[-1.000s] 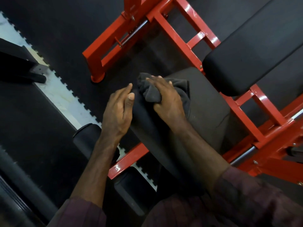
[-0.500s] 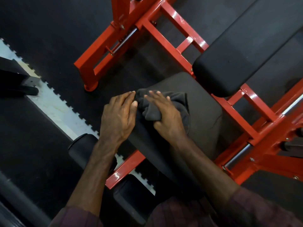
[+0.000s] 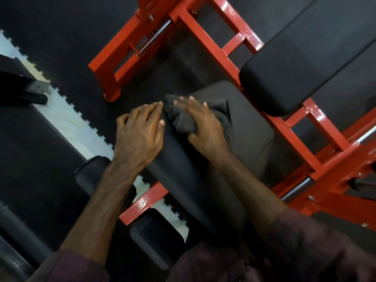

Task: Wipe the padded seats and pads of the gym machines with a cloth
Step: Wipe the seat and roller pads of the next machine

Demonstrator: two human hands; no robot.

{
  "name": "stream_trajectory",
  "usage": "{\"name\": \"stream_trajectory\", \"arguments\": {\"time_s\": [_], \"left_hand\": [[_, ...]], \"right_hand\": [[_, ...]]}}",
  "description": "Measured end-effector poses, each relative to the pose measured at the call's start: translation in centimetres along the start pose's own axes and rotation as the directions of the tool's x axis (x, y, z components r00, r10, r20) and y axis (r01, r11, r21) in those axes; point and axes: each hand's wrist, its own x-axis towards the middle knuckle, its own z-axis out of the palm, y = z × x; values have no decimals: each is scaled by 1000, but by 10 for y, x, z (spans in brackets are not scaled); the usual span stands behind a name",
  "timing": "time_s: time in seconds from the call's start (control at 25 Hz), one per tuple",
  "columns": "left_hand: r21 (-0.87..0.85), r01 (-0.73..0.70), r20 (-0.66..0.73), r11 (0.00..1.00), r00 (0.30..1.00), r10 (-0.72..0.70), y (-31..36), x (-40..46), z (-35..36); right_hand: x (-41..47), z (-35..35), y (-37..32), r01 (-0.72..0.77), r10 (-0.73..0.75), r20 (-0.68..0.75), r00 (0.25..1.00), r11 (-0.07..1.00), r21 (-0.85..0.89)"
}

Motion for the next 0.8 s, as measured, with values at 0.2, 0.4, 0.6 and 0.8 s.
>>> {"name": "stream_trajectory", "arguments": {"time_s": [0.2, 0.4, 0.6, 0.8], "left_hand": [[18, -28, 3, 999, 1000, 28, 17, 5, -2], [65, -61, -10, 996, 998, 62, 18, 7, 0], [89, -67, 2, 994, 998, 67, 21, 11, -1], [99, -63, 4, 993, 998, 63, 21, 12, 1]], "right_hand": [[-45, -16, 14, -174, 172, -64, 983, 984, -27], [-30, -15, 25, 6, -5, 32, 999, 1000, -31], [-90, -21, 28, -136, 131, -90, 987, 990, -48], [-54, -18, 36, -24, 23, -15, 1000, 996, -81]]}}
